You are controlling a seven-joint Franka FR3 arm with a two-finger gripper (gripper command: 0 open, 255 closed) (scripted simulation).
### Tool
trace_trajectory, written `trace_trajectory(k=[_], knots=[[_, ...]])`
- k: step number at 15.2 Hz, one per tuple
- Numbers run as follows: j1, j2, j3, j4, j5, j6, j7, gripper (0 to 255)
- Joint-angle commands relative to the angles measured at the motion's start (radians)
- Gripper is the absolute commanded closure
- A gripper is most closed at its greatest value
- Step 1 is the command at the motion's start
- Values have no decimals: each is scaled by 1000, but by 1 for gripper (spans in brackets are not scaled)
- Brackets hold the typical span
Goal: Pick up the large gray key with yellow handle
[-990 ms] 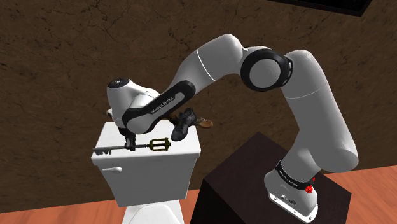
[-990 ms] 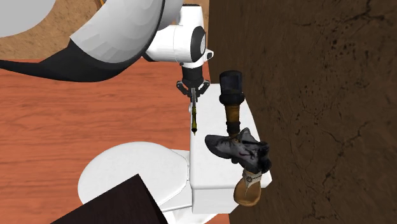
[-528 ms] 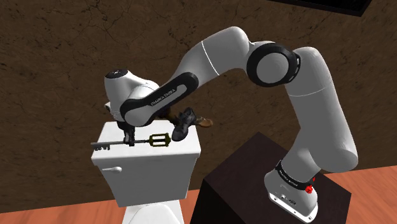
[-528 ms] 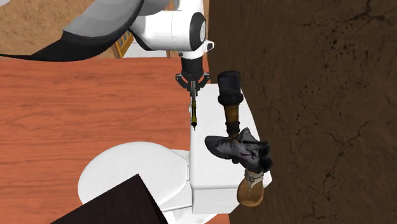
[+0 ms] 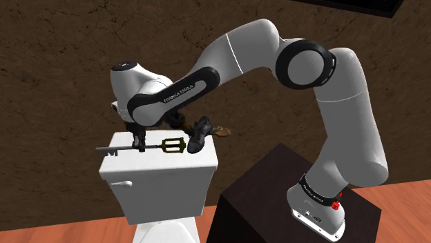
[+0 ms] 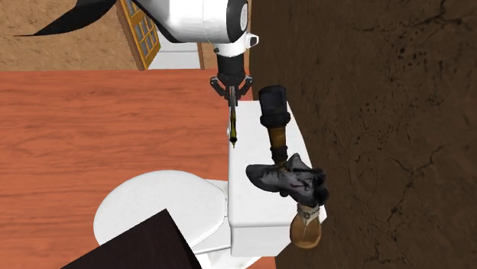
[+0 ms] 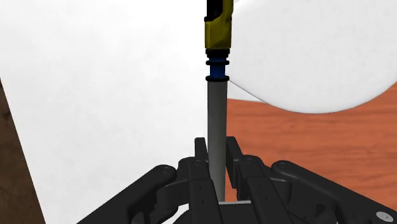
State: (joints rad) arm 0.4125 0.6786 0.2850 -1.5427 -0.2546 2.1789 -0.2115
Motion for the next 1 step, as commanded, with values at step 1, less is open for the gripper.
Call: trace_trajectory(k=[1], knots=[[0, -5, 1, 2, 2, -7, -1, 255]])
